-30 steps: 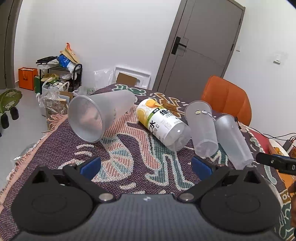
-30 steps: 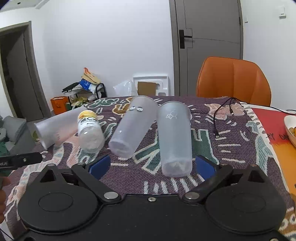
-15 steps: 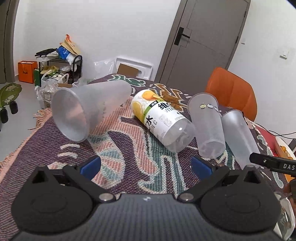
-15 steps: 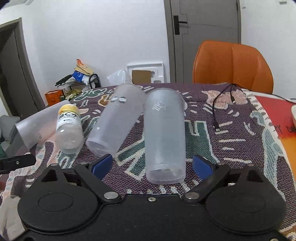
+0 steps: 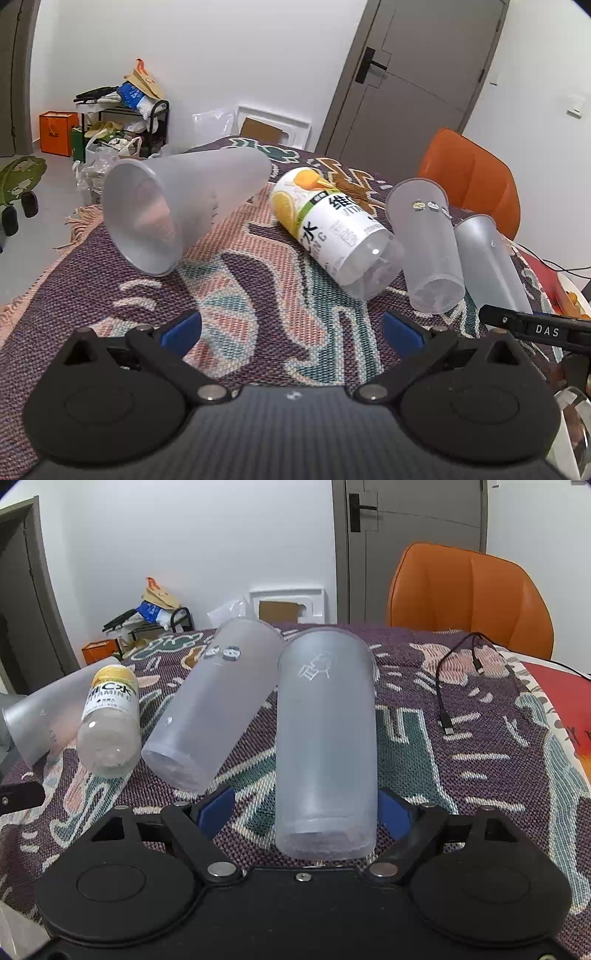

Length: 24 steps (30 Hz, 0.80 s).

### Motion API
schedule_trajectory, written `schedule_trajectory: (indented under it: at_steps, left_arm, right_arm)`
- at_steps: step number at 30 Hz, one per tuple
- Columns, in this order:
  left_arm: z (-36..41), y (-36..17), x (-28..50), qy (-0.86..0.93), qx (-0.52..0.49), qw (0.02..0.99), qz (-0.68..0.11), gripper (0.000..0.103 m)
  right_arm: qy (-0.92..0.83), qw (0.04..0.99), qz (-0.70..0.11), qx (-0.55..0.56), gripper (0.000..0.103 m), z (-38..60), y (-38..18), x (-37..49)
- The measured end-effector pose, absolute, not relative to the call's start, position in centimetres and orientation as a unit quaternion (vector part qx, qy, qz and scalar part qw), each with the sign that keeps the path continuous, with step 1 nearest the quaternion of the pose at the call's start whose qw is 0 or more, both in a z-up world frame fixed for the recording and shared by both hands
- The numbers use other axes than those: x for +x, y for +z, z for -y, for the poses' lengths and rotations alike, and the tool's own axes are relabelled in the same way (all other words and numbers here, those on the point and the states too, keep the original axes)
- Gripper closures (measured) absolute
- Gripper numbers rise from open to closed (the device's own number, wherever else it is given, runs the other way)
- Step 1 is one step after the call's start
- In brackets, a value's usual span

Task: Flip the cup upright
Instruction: 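Reach the right gripper to a tipped frosted cup and grasp it, then lift the frosted cup with the right gripper and rotate it upright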

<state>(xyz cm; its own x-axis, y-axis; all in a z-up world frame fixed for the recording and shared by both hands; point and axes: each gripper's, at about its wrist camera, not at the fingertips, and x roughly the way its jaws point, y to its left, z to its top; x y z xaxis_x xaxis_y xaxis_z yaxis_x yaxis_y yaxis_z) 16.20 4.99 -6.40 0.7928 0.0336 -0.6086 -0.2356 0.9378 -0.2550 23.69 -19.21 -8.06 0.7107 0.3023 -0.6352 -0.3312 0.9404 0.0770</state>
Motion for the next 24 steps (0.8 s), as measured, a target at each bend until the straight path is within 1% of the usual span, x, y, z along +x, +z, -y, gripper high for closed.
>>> schedule_trajectory:
  at_steps: [1,2,3,13,24]
  left_arm:
    - [-5.2,-6.3,16.0,0.074,-0.164,0.933,-0.313,0.0]
    - [-5.3,-6.2,15.9,0.076,-0.167,0.932,-0.312,0.0]
    - [-5.4,-6.1,15.7,0.077,-0.17,0.932,-0.31,0.0]
    - [-5.8,-4.5,13.4,0.078,-0.177,0.937,-0.29,0.0]
    - [-5.6,-3.1,10.7,0.071,-0.177,0.945,-0.267,0.0]
  right_arm:
    - [0.169,0.924,-0.343,-0.024,0.035,19.1,-8.2,23.8]
    - [0.168,0.922,-0.348,-0.025,0.047,19.0,-8.3,23.9]
    - [0.167,0.92,-0.353,-0.024,0.048,19.0,-8.4,23.9]
    - [0.165,0.936,-0.31,-0.019,0.049,19.5,-5.8,20.9]
    - [0.169,0.943,-0.286,-0.021,0.049,19.9,-3.9,17.5]
